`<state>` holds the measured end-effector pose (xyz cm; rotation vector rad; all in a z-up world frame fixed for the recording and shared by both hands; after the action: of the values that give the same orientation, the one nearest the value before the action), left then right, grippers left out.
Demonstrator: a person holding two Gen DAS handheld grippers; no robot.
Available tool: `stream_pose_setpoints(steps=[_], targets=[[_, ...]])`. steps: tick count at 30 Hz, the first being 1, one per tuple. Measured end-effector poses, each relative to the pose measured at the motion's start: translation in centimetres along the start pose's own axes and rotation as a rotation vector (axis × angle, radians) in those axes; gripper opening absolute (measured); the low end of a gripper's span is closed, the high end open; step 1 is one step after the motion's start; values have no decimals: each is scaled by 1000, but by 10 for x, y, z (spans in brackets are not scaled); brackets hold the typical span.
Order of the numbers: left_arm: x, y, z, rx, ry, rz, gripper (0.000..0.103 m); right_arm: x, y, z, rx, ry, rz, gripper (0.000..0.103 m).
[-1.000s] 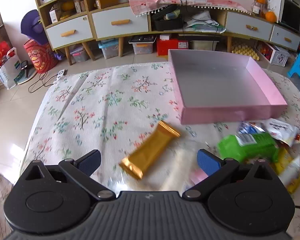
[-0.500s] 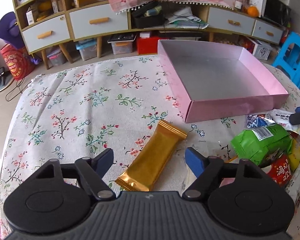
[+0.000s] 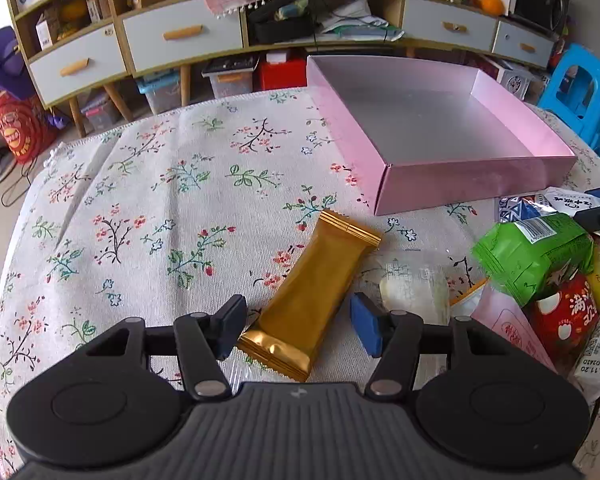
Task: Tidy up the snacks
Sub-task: 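Grasp the gold bar with the left tool while the right tool grasps the white pouch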
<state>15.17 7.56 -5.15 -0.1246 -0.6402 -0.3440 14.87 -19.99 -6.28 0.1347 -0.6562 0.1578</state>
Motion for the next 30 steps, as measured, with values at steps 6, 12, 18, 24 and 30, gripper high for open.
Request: stream_pose_setpoints(steps=[6,12,18,24,30], targets=[[0,-1,0,6,-4,-8,45,-1,4,0,-18,-6,21,62],[2,-7,0,14,-5,-29,28,0,6,3,-24,-5,21,55],[3,-7,2,13,7,-9,26,3,5,9,-9,-4,-6,48],[6,-9,4,16,14,26,26,5,1,13,10,-6,-51,44],[8,-9,6,31,21,61,26,8,-6,17,21,0,-95,24]])
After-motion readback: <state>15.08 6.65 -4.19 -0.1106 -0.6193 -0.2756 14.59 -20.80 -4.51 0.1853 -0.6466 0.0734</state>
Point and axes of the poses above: each gripper's, at about its wrist camera, not at the fingertips, and z roughly against the way its jaws point, y to its left, x to its top, the point moved 2 cm from there along -z, roughly the way its jaws point, and after that the axes turned 4 degrees about z, right-handed, at the moved point
